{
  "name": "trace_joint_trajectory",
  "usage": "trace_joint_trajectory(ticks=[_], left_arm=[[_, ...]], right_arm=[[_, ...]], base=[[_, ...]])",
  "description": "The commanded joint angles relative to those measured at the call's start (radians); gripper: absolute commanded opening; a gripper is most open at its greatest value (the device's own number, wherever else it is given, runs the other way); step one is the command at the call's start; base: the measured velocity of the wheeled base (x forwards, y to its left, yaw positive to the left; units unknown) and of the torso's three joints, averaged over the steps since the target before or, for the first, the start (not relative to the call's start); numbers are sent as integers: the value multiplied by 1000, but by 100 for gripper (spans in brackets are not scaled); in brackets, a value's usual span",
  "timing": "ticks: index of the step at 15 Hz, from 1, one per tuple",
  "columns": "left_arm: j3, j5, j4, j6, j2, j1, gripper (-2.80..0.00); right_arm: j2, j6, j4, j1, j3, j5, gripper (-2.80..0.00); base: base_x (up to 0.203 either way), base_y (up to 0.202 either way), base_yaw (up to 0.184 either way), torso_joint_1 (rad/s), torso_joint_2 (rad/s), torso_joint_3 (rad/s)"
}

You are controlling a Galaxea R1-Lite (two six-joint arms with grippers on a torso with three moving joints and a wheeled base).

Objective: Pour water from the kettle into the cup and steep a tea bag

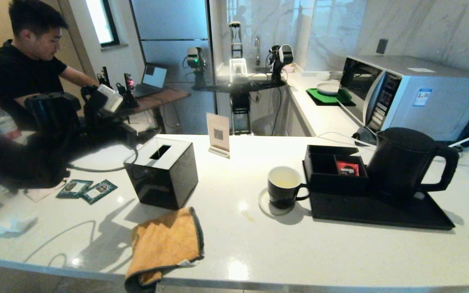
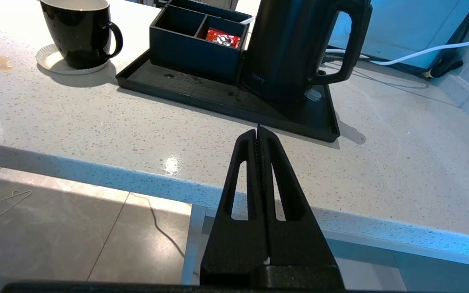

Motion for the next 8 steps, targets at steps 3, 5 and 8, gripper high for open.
trace_joint_trajectory(ticks=[3,5,8], left_arm=[[-10,-3,0,-1,-30,0,0],[-13,-3,0,-4,-37,-1,0],[-12,5,0,-5,-55,-14,0]], right_arm=[[0,-1,-1,0,0,0,-280],[0,-1,-1,0,0,0,-280],[0,-1,-1,0,0,0,-280]], base=[[0,0,0,0,0,0],[0,0,0,0,0,0],[0,0,0,0,0,0]])
